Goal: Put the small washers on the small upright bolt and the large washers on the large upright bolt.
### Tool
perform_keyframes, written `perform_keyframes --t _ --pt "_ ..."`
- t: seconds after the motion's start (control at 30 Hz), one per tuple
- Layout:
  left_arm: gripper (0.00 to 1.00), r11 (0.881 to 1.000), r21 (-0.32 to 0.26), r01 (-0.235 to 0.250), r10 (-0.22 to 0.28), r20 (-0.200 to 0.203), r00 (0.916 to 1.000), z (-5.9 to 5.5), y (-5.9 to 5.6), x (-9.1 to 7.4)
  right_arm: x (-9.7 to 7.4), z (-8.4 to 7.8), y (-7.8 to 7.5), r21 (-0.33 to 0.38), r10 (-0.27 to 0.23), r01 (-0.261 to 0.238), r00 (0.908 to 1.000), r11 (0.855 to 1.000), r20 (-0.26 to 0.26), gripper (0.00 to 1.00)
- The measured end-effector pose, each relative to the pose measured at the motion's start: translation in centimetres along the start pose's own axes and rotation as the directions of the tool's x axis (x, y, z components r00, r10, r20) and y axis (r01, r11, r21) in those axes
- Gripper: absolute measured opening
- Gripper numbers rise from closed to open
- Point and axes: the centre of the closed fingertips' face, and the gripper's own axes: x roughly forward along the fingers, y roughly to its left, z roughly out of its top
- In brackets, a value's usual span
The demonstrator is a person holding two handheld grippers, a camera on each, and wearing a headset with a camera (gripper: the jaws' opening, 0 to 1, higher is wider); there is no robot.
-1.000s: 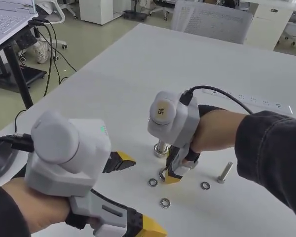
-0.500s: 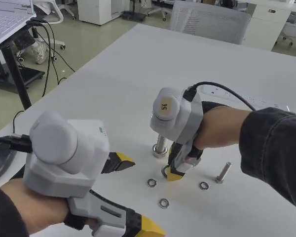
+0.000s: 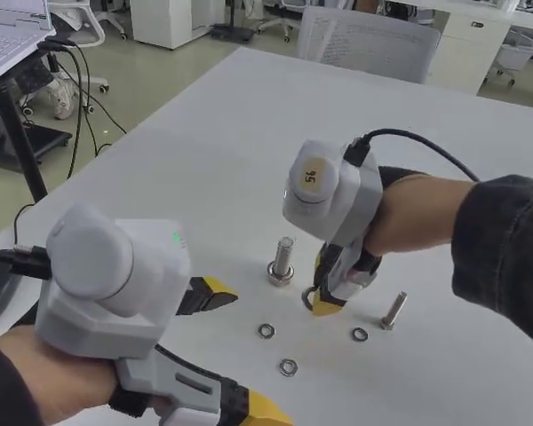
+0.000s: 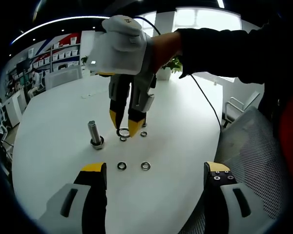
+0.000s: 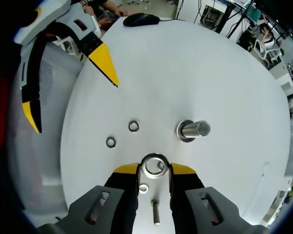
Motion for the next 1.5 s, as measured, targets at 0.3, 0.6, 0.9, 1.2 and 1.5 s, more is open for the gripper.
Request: perform_keyframes --t 0.3,0.6,0.9,1.2,1.5 --pt "0.81 1.0 0.004 0.002 -0.002 0.001 1.0 0.1 0.2 0.1 -2.9 0.4 -1.1 -0.017 -0.036 0.036 0.9993 0.999 0.008 0.24" --pt "0.81 1.0 0.007 -0.001 0.001 0.006 1.0 0.3 0.4 0.1 -4.8 0.9 -1.9 -0.049 -0.061 0.061 0.9981 0.997 -0.004 0.24" --pt "0.81 1.0 0.008 0.0 0.0 0.005 1.0 0.3 0.5 0.1 -6.3 2.9 -3.3 -0.105 -0.097 0.096 0.9953 0.99 -0.005 0.24" --pt "0.81 1.0 0.004 -0.003 0.003 0.007 1.0 0.1 0.5 -0.1 -5.8 4.3 -3.9 -0.147 -0.103 0.099 0.9946 0.984 -0.017 0.24" --pt "0.81 1.0 -0.003 -0.004 0.004 0.005 1.0 -0.2 0.5 -0.2 -4.4 5.1 -4.5 -0.173 -0.095 0.086 0.9946 0.981 -0.041 0.24"
